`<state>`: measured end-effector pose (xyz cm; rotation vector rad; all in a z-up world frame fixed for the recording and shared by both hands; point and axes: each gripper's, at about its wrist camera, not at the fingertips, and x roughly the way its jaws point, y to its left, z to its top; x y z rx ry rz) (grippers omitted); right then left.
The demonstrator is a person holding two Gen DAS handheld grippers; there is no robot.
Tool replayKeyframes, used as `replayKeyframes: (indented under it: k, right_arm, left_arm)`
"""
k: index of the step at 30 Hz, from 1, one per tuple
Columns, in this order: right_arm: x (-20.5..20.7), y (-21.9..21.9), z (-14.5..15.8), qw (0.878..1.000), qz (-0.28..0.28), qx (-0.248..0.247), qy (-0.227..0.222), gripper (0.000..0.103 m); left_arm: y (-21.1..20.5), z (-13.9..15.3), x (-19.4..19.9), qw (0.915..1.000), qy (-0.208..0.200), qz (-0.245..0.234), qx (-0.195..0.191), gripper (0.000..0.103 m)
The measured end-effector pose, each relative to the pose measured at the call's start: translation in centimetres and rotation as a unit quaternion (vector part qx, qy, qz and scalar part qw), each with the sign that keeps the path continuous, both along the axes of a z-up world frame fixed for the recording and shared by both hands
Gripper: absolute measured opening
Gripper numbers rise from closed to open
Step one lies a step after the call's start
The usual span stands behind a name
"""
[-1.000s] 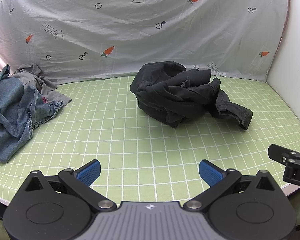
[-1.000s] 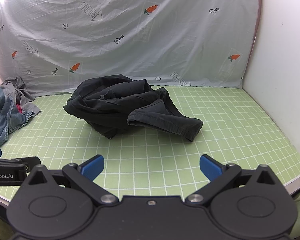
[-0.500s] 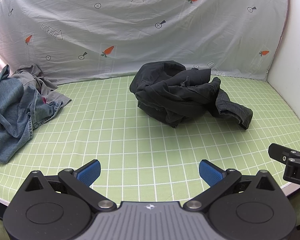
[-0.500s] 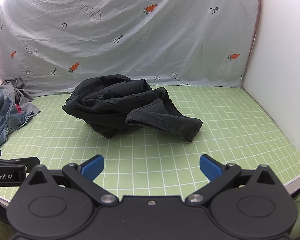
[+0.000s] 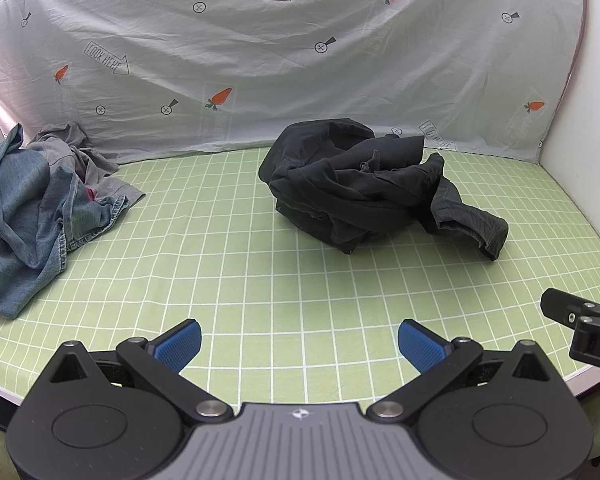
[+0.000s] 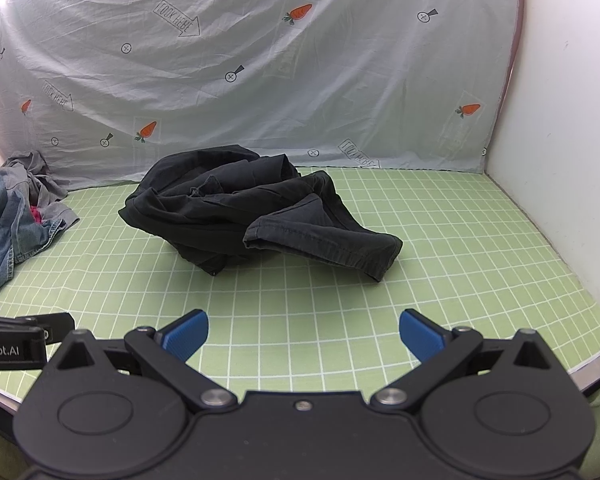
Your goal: Fold clothes
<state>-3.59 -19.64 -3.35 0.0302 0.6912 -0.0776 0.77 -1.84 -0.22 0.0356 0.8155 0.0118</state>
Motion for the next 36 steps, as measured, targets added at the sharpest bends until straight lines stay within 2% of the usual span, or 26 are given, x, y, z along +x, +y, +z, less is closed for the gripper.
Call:
replayKeyframes:
  k: [5,10,13,15,18,21,25,29,32,33,36]
  right_arm:
    - [1.5,-2.4,-1.1,1.0,0.0,0.0,0.011,0.103]
    - [3.2,-5.5,-1.8,0.999,0.016,0.032,-0.001,0.099]
    - [5.1,-6.6,-2.7,0.999,0.016,0.042,-0.001,0.093]
    - [6.8,-7.3,-3.2,0.998,0.009,0.064,0.015,0.087]
    - [9.5,-7.3,-3.7,0.996,0.001,0.087,0.013,0.087]
    - [13.0,-6.6,-4.2,0.997,-0.012,0.081,0.014,0.086]
    - [17.9,-5.2,-3.9,0.996,-0.02,0.09,0.007,0.084]
    - [23.2,-3.3,-4.5,0.997,-0.013,0.072,0.023,0.083]
    - [26.9,-1.8,-6.6,0.996,-0.011,0.055,0.064,0.073]
    - [28.0,-1.3,-7.7,0.996,-0.011,0.046,0.082,0.065]
    - [30.2,-0.6,-11.0,0.99,-0.017,0.012,0.136,0.055]
  left_arm:
    - [-0.9,-0.4,0.6,0.9996,0.002,0.028,0.009,0.103]
    - [-0.6,-1.2,2.1,0.9978,-0.008,0.066,-0.003,0.103]
    - [-0.3,-2.0,3.7,0.9967,0.015,0.08,-0.004,0.103]
    - [0.5,-2.0,4.7,0.9954,0.018,0.09,-0.026,0.103]
    - [1.7,-2.3,7.6,0.994,0.02,0.1,-0.039,0.102]
    - [2.9,-2.2,11.4,0.9948,0.018,0.092,-0.04,0.102]
    - [4.6,-1.7,17.7,0.9943,0.01,0.086,-0.062,0.099]
    - [5.3,-1.4,23.9,0.997,0.004,0.045,-0.063,0.096]
    - [4.8,-1.9,28.1,0.9984,0.011,0.001,-0.056,0.094]
    - [4.6,-2.4,29.5,0.9982,0.017,-0.01,-0.057,0.093]
    - [3.5,-3.9,32.7,0.9957,0.041,-0.051,-0.065,0.083]
